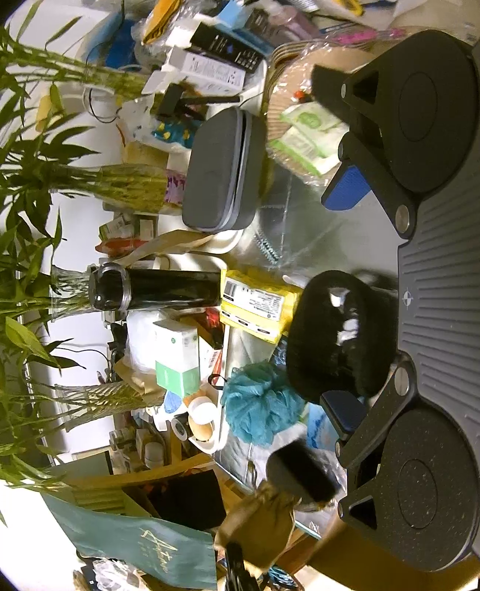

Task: Organize soft objects
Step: 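Carry the held burlap pouch upward with the left gripper, then grasp the black round foam cushion with the right gripper and lift it while the left gripper holds the pouch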

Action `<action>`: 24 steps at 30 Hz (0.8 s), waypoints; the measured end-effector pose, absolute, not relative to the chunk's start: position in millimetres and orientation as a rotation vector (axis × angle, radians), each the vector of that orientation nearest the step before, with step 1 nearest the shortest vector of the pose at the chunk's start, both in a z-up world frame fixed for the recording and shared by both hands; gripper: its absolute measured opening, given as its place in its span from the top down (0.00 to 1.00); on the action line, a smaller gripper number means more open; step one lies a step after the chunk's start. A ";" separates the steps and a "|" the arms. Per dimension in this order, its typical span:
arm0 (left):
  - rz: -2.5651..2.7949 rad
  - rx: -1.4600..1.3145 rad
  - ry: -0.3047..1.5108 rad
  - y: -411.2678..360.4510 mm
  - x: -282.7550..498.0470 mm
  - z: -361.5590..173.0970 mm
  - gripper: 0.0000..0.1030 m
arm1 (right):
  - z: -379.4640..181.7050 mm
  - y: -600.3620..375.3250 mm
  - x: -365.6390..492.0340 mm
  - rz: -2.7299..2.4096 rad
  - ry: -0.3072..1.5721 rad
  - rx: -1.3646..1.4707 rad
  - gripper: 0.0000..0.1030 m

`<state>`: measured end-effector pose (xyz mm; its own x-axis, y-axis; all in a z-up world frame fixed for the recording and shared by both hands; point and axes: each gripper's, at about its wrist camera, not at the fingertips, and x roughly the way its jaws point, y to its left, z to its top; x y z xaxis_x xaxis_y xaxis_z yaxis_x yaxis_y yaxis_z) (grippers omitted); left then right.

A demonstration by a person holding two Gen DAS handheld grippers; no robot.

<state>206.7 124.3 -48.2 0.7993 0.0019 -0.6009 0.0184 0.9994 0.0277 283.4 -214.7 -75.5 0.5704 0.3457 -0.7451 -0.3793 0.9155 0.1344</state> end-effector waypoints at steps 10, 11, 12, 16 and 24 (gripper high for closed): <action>0.011 -0.024 0.613 136.9 199.6 -53.8 0.98 | -140.4 -218.5 350.1 0.417 1.045 0.159 0.00; 0.008 -0.033 0.615 137.6 199.0 -54.8 0.98 | -148.1 -219.0 354.8 0.409 1.059 0.181 0.00; 0.005 -0.040 0.619 138.4 199.7 -55.2 0.98 | -155.9 -219.1 359.9 0.399 1.074 0.195 0.02; 0.001 -0.041 0.623 138.1 199.4 -57.6 0.98 | -182.1 -216.5 378.8 0.358 1.159 0.234 0.16; -0.005 -0.041 0.629 138.5 198.6 -60.0 0.98 | -213.1 -201.5 392.4 0.364 1.273 0.240 0.87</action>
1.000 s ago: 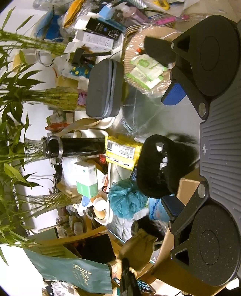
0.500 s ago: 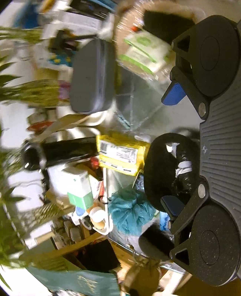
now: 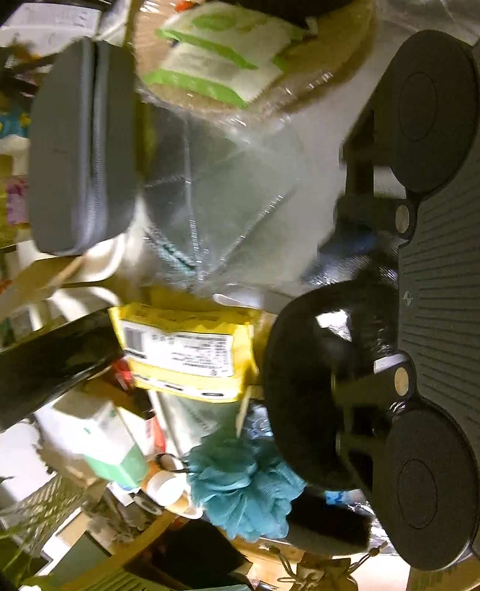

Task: Organize soft objects
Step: 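Grasp the black round foam cushion with the right gripper and lift it while the left gripper holds the pouch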

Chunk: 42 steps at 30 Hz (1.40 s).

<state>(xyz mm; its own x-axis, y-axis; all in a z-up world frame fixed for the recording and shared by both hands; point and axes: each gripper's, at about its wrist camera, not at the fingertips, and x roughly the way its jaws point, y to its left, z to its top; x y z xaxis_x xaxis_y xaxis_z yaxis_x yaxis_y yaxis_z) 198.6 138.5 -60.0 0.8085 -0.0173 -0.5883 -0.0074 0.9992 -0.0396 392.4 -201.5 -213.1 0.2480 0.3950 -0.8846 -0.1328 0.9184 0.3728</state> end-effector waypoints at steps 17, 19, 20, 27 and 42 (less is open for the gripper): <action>0.004 -0.051 0.603 138.8 196.4 -56.5 0.98 | -108.8 -215.4 348.3 0.483 0.779 0.266 0.90; 0.007 -0.052 0.589 138.4 196.4 -53.9 0.98 | -99.7 -215.5 344.8 0.501 0.745 0.260 0.90; 0.009 -0.050 0.579 138.3 196.4 -51.8 0.98 | -95.6 -214.9 343.6 0.509 0.733 0.254 0.90; 0.012 -0.036 0.528 133.9 194.8 -33.4 0.98 | -60.0 -210.0 329.2 0.538 0.649 0.214 0.90; -0.047 0.017 0.451 99.9 155.8 31.2 0.98 | 34.9 -215.5 254.7 0.617 0.491 0.134 0.90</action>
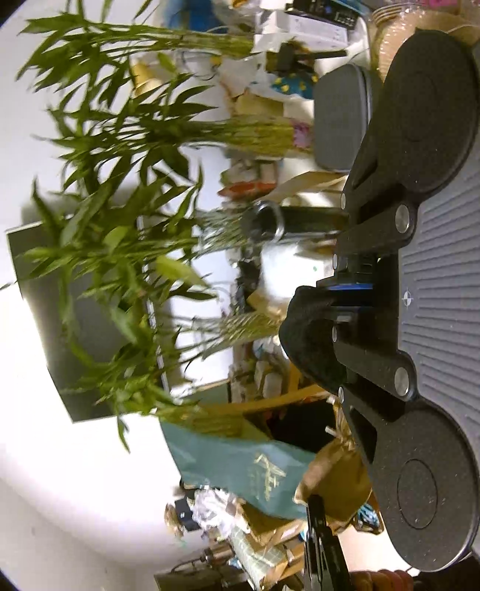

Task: Organize soft objects
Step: 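Grasp the black round foam cushion with the right gripper and lift it while the left gripper holds the pouch, then lower the pouch into the box and open the left gripper while the right gripper drops the cushion in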

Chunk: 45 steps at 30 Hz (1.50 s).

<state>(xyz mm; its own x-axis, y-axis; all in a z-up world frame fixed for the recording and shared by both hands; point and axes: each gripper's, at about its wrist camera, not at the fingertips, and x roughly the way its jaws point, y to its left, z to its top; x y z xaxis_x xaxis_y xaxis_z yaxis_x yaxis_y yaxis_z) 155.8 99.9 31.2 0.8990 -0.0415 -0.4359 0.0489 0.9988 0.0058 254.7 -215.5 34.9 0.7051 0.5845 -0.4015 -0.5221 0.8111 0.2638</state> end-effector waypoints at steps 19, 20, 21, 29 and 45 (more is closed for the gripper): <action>-0.203 0.060 0.646 43.3 103.9 42.6 0.98 | 35.3 -214.9 168.8 0.706 0.572 0.030 0.90; -0.208 0.060 0.661 42.0 103.5 38.9 0.98 | 31.6 -214.9 166.9 0.705 0.585 0.030 0.90; -0.210 0.058 0.672 40.5 102.6 36.3 0.98 | 27.7 -214.9 165.3 0.705 0.597 0.032 0.90; -0.206 0.050 0.779 35.2 103.0 6.9 0.98 | -4.2 -207.0 155.1 0.690 0.684 0.006 0.90; -0.124 0.023 0.941 34.5 119.5 -40.2 0.84 | -47.6 -168.9 168.3 0.595 0.860 -0.018 0.73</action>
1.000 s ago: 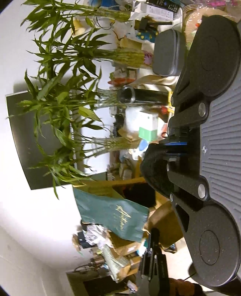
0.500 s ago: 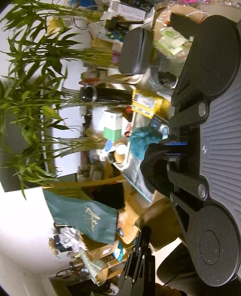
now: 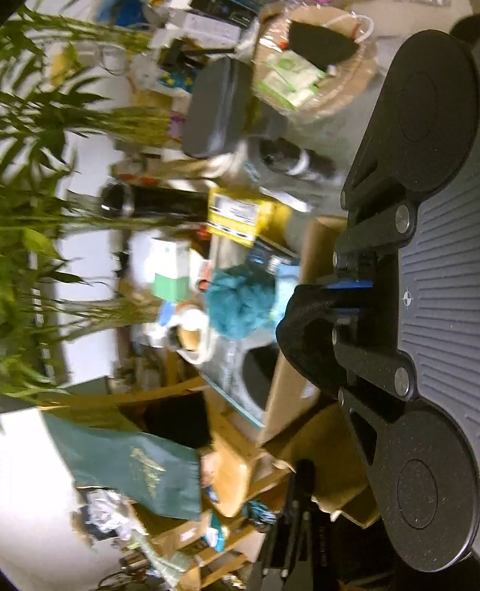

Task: Organize soft objects
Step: 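Lower the pouch into the box and open the left gripper while the right gripper drops the cushion in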

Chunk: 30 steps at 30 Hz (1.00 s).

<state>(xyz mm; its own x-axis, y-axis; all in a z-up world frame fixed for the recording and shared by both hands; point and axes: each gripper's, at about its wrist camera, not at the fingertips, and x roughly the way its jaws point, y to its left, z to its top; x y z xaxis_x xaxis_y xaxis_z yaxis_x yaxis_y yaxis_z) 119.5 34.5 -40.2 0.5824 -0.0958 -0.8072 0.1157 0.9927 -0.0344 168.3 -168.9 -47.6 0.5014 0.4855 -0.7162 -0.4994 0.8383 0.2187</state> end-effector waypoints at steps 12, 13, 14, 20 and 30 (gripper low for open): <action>-0.047 0.003 0.911 51.9 111.4 -42.3 0.38 | -54.0 -174.5 156.9 0.595 0.844 -0.031 0.00; -0.045 -0.005 0.906 54.1 110.2 -42.0 0.38 | -54.9 -175.3 157.4 0.587 0.847 -0.038 0.00; -0.046 -0.012 0.901 56.2 109.9 -41.9 0.38 | -55.6 -176.4 157.2 0.578 0.848 -0.041 0.00; -0.067 -0.042 0.878 64.7 116.5 -43.2 0.38 | -59.0 -186.1 155.8 0.519 0.872 -0.041 0.00; -0.073 -0.099 0.855 77.1 131.2 -47.6 0.38 | -66.5 -197.5 165.0 0.474 0.884 -0.040 0.00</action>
<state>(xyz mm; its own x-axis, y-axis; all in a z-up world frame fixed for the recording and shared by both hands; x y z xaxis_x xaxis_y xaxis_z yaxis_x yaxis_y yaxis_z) 131.2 77.1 -47.6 0.6541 -0.1035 -0.7493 0.0241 0.9929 -0.1161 165.0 -197.5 -66.5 0.5379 0.3823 -0.7513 -0.4148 0.8959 0.1589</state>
